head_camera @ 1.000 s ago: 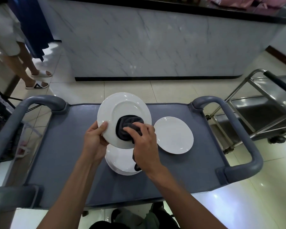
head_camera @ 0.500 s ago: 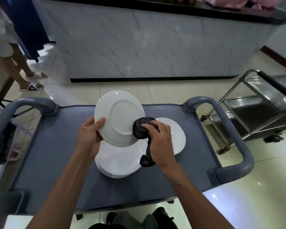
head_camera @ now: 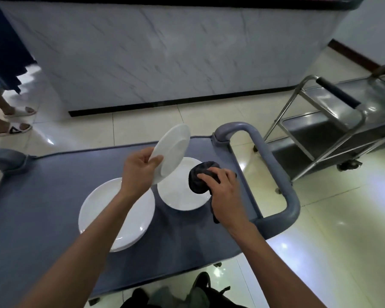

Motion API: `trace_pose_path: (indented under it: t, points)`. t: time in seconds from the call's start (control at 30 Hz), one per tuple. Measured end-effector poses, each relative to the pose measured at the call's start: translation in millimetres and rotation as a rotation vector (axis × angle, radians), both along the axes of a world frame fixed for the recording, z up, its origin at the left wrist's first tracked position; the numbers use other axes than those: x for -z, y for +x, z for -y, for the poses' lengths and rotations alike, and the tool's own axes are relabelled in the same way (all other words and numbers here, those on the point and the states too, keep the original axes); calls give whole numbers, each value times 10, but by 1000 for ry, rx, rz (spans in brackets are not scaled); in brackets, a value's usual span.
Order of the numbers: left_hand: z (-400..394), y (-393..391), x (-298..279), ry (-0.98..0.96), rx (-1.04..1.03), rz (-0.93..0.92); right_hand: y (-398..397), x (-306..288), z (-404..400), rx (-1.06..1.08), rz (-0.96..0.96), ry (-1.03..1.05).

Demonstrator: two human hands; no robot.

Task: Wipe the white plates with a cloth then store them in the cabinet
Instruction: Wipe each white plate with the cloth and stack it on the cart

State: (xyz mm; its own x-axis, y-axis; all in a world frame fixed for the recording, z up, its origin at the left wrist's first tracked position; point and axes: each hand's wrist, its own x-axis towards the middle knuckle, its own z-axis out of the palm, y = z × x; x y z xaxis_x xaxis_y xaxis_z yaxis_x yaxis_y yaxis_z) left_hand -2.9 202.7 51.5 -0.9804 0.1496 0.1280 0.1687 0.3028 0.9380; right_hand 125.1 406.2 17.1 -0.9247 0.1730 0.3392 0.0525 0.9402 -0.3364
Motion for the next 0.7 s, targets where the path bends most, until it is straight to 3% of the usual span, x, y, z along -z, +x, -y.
trace_pose_path:
  t: [0.3, 0.43, 0.7]
  points:
    - [-491, 188, 356, -576, 173, -288, 214, 228, -502, 27, 70, -27]
    - [-630, 367, 447, -650, 158, -447, 271, 309, -602, 25, 80, -36]
    - [-677, 672, 900, -749, 236, -569, 374, 498, -666, -3, 216, -61]
